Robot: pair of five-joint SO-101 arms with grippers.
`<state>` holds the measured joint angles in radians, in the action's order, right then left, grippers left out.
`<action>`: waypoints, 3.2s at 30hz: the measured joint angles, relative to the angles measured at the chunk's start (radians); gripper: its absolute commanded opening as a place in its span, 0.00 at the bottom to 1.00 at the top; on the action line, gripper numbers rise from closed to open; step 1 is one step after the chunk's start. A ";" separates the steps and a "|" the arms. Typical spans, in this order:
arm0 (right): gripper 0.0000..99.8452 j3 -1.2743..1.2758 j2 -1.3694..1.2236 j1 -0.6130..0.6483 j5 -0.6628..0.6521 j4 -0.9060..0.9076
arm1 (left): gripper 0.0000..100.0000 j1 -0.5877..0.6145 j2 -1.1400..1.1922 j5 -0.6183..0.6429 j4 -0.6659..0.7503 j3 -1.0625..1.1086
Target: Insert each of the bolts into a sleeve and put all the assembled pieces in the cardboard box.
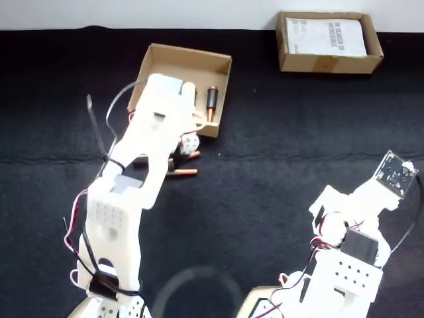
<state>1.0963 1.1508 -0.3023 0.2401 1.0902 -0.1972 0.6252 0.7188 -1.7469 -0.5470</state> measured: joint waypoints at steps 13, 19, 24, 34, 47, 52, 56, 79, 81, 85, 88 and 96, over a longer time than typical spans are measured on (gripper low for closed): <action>0.01 0.000 0.000 0.120 -0.017 -0.028 | 0.22 0.005 -0.135 0.290 0.020 0.230; 0.01 0.000 0.000 0.224 -0.017 -0.071 | 0.13 0.032 -0.137 0.301 0.034 0.310; 0.01 0.000 0.000 0.285 -0.017 -0.071 | 0.09 0.034 -0.135 0.321 0.057 0.430; 0.01 0.000 0.000 0.336 -0.017 -0.071 | 0.09 0.034 -0.135 0.439 0.170 0.459; 0.01 0.000 0.000 0.336 -0.017 -0.057 | 0.15 0.034 -0.135 0.448 0.210 0.459; 0.01 0.000 -0.011 0.336 -0.017 -0.057 | 0.29 0.034 -0.135 0.448 0.210 0.459; 0.01 0.000 -0.037 0.336 -0.017 -0.057 | 0.32 0.034 -0.135 0.448 0.213 0.459; 0.01 0.000 -0.040 0.336 -0.017 -0.057 | 0.32 0.011 -0.135 0.482 0.133 0.334; 0.01 0.000 -0.040 0.336 -0.017 -0.057 | 0.32 0.011 -0.135 0.482 0.118 0.310; 0.01 0.000 -0.040 0.336 -0.017 -0.057 | 0.32 0.014 -0.135 0.502 0.114 0.302; 0.01 0.000 -0.040 0.336 -0.017 -0.057 | 0.32 0.021 -0.135 0.508 0.132 0.308; 0.01 0.000 -0.040 0.336 -0.017 -0.057 | 0.32 0.068 -0.135 0.511 0.259 0.382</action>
<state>1.0963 1.1109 0.0338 0.2232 1.0334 -0.1297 0.4902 1.2298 -1.4876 -0.1649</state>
